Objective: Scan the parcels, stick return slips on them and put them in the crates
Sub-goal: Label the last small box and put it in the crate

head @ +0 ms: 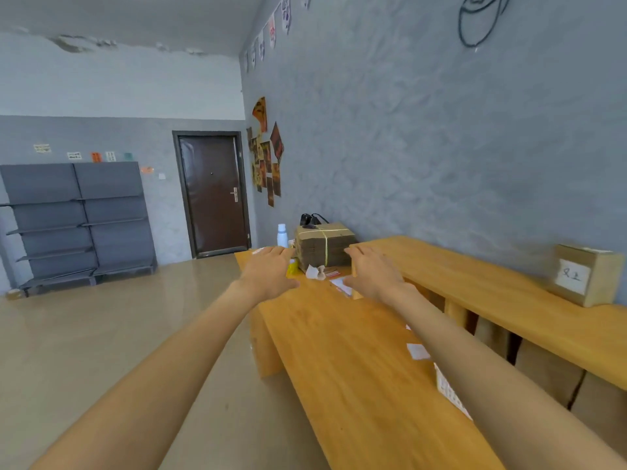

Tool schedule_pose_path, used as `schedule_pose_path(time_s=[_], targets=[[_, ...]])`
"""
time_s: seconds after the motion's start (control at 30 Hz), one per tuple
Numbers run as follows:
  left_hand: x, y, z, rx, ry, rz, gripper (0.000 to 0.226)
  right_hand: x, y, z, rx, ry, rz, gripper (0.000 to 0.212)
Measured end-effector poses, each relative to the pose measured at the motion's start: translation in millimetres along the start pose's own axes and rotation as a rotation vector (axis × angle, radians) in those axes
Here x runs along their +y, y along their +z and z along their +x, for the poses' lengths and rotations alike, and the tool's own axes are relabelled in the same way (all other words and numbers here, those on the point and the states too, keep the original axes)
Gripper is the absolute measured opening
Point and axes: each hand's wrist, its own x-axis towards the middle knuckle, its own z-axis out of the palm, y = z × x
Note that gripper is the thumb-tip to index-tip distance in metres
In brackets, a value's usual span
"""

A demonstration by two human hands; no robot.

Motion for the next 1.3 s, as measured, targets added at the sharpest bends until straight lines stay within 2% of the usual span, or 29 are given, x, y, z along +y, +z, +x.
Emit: schedule_pose_path(time_s=[0.23, 0.43, 0.6, 0.7, 0.87, 1.07, 1.3], targets=[[73.7, 45.4, 140.1, -0.008, 0.255, -0.148, 0.073, 117.7, -6.2, 30.5, 0.025, 0.264, -0.125, 0.064], [185.6, 92.8, 222.9, -0.061, 0.573, -0.251, 0.072, 222.0, -19.2, 4.0, -0.017, 0.613, -0.285, 0.061], [260.2, 123.2, 274.9, -0.059, 0.829, -0.298, 0.070, 272.8, -23.0, -13.7, 0.023, 0.881, -0.344, 0.050], [288.6, 133.6, 303.3, -0.085, 0.943, -0.343, 0.071, 287.2, -24.5, -15.0, 0.037, 1.001, -0.375, 0.057], [328.2, 152.1, 334.2, -0.144, 1.018, -0.461, 0.072, 302.0, -25.0, -22.5, -0.003, 1.152, -0.443, 0.059], [371.7, 177.4, 344.9, -0.244, 1.089, -0.482, 0.072, 322.8, -23.6, -38.4, -0.038, 1.278, -0.473, 0.058], [422.2, 192.4, 368.5, -0.408, 0.997, -0.655, 0.078, 370.8, -24.7, -34.9, -0.021, 1.278, -0.453, 0.058]])
